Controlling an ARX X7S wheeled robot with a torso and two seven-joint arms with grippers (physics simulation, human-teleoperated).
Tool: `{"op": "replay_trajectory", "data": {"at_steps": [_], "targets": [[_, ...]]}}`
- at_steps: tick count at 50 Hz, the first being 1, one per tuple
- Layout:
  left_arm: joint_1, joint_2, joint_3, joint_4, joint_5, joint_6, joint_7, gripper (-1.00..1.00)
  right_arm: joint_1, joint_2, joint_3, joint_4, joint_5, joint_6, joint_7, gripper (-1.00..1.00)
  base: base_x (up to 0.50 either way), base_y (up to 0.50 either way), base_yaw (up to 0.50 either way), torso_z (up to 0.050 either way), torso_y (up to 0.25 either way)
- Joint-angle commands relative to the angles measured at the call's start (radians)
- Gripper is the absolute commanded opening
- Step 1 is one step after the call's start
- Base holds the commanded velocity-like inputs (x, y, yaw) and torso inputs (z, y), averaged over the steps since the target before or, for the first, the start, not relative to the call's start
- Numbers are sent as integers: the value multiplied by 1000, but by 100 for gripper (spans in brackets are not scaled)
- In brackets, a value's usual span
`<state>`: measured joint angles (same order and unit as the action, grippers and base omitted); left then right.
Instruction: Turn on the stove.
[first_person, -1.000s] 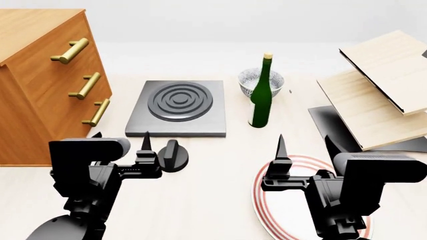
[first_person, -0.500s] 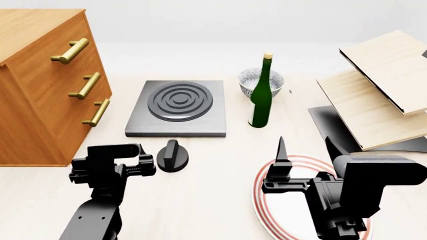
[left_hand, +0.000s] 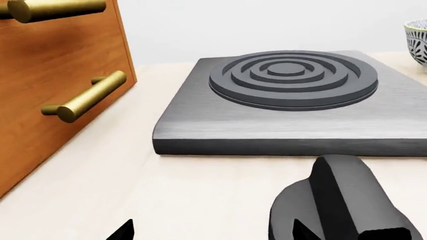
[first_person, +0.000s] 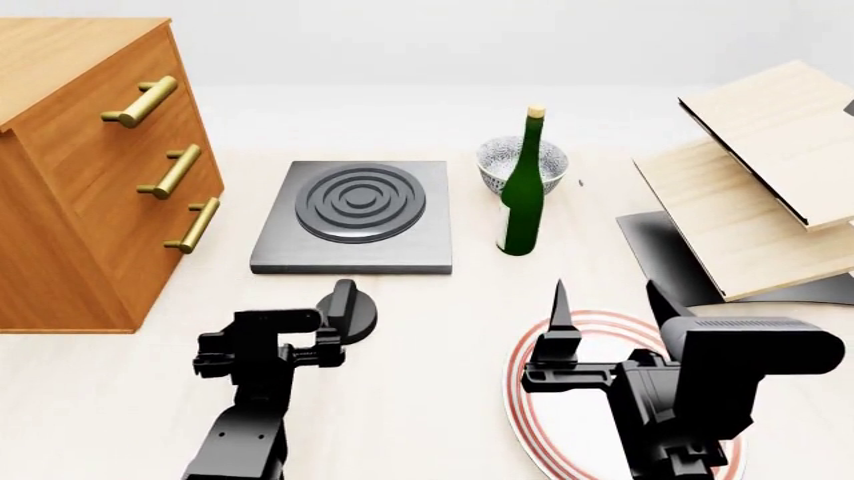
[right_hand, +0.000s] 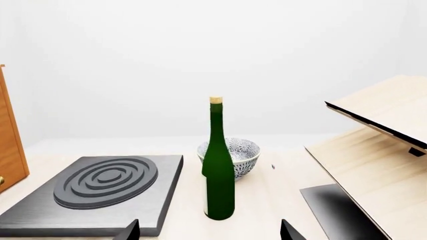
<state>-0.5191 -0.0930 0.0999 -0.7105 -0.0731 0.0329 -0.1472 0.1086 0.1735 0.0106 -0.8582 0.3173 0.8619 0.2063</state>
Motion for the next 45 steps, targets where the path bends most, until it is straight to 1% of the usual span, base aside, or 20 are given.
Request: {"op": "replay_trajectory", "data": {"at_steps": [1, 6, 9, 10, 12, 14, 15, 17, 19, 21, 22, 24, 25, 26, 28, 31, 36, 39, 40, 45], "targets": [[-51, 39, 37, -144, 6, 80, 8, 100, -13, 7, -4, 10, 6, -15, 5, 100, 0, 0, 0, 0, 0], [-96, 63, 51, -273, 1, 145, 13, 100, -21, 10, -6, 15, 7, -24, 7, 100, 0, 0, 0, 0, 0], [-154, 88, 75, -452, 2, 240, 6, 100, -22, 11, -6, 17, 10, -24, 9, 100, 0, 0, 0, 0, 0], [-168, 92, 99, -488, -17, 259, 1, 100, -22, 12, -7, 18, 9, -25, 10, 100, 0, 0, 0, 0, 0], [-174, 92, 172, -484, -78, 246, -8, 100, -22, 13, -10, 20, 9, -26, 12, 100, 0, 0, 0, 0, 0], [-139, 86, 216, -359, -96, 175, -19, 100, -22, 14, -14, 26, 8, -29, 13, 100, 0, 0, 0, 0, 0], [-97, 78, 237, -230, -93, 114, -24, 100, -22, 14, -14, 25, 9, -29, 13, 100, 0, 0, 0, 0, 0], [-55, 63, 254, -89, -99, 35, -29, 100, -20, 15, -12, 25, 13, -26, 15, 100, 0, 0, 0, 0, 0], [20, 31, 282, 177, -116, -106, -27, 100, -20, 16, -6, 22, 18, -23, 16, 100, 0, 0, 0, 0, 0], [60, 4, 290, 328, -133, -191, -30, 100, -21, 17, -1, 19, 21, -22, 18, 100, 0, 0, 0, 0, 0], [88, -23, 289, 461, -153, -278, -39, 100, -22, 18, 2, 22, 22, -25, 17, 100, 0, 0, 0, 0, 0], [108, -46, 286, 567, -171, -349, -49, 100, -23, 19, 4, 26, 23, -29, 18, 100, 0, 0, 0, 0, 0], [131, -75, 287, 680, -160, -410, -81, 100, -23, 19, 5, 24, 25, -27, 19, 100, 0, 0, 0, 0, 0], [143, -87, 278, 740, -187, -450, -76, 100, -24, 19, 5, 23, 27, -27, 20, 100, 0, 0, 0, 0, 0], [187, -133, 231, 980, -276, -606, -97, 100, -24, 17, 5, 23, 30, -29, 21, 100, 0, 0, 0, 0, 0], [214, -164, 172, 1162, -369, -722, -121, 100, -24, 17, 3, 23, 32, -31, 23, 100, 0, 0, 0, 0, 0], [225, -195, 49, 1377, -536, -889, -172, 100, -27, 19, 3, 19, 37, -32, 27, 100, 0, 0, 0, 0, 0], [235, -204, -6, 1441, -602, -947, -201, 100, -33, 20, -3, 28, 33, -45, 27, 100, 0, 0, 0, 0, 0], [240, -203, -26, 1445, -627, -965, -208, 100, -35, 21, -6, 28, 32, -45, 28, 100, 0, 0, 0, 0, 0], [272, -208, -57, 1422, -623, -947, -217, 100, -37, 24, -10, 34, 31, -50, 31, 100, 0, 0, 0, 0, 0]]}}
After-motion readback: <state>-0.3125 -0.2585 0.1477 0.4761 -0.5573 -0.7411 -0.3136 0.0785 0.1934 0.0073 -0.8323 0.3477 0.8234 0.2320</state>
